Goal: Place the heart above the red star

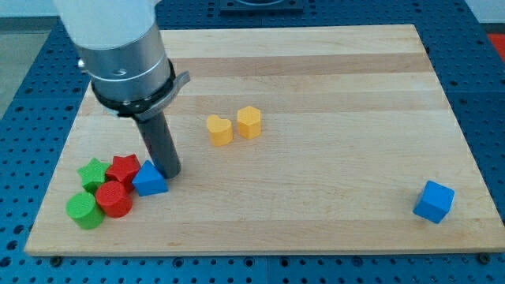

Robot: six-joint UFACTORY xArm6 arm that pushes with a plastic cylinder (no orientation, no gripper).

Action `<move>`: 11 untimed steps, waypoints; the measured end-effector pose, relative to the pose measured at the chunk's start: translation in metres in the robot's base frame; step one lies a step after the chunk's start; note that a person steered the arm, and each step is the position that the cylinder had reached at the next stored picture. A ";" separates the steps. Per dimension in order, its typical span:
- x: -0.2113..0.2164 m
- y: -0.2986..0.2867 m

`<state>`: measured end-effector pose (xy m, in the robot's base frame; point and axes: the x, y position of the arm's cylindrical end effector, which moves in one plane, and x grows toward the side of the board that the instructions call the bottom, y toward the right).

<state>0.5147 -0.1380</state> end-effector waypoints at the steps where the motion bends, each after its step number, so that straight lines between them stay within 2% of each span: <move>1: 0.000 0.009; 4: -0.008 0.180; 5: -0.080 0.193; 6: -0.111 0.187; 9: -0.059 0.137; 11: -0.057 0.136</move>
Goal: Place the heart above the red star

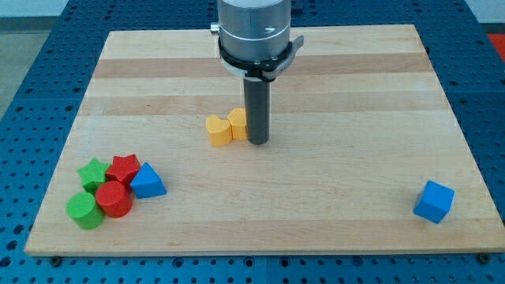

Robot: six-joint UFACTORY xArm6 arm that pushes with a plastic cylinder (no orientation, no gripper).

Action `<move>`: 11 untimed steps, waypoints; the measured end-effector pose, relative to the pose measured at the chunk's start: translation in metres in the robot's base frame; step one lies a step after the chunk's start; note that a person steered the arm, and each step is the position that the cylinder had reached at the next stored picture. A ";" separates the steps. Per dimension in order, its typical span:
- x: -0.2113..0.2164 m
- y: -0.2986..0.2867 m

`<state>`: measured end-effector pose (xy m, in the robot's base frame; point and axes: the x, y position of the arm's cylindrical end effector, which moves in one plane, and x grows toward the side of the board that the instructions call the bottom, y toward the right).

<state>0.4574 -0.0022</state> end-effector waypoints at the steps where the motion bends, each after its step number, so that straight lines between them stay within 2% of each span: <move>1: 0.000 0.032; 2: -0.017 0.035; 6: -0.019 -0.025; 9: 0.015 -0.091; 11: 0.030 -0.113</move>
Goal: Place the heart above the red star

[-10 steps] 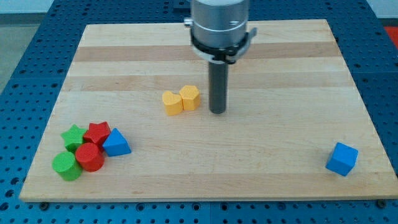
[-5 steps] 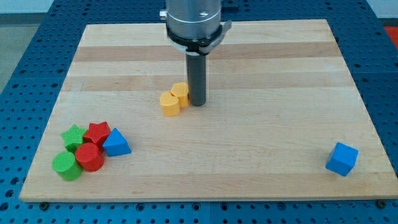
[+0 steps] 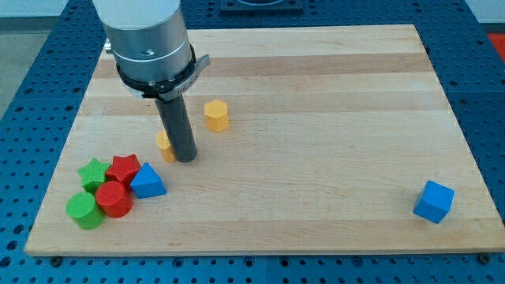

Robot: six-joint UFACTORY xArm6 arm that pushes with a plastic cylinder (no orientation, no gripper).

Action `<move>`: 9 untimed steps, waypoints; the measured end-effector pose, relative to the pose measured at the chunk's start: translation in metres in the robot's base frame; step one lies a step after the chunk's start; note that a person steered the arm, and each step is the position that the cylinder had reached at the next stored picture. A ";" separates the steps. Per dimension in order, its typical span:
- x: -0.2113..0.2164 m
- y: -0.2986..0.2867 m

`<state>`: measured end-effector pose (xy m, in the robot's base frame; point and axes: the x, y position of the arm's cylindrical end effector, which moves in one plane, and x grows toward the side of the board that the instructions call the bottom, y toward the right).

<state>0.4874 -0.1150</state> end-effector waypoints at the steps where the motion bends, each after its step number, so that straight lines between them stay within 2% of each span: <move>1: 0.000 0.019; 2: -0.027 0.030; 7: 0.010 -0.056; 8: 0.007 -0.030; 9: -0.013 0.004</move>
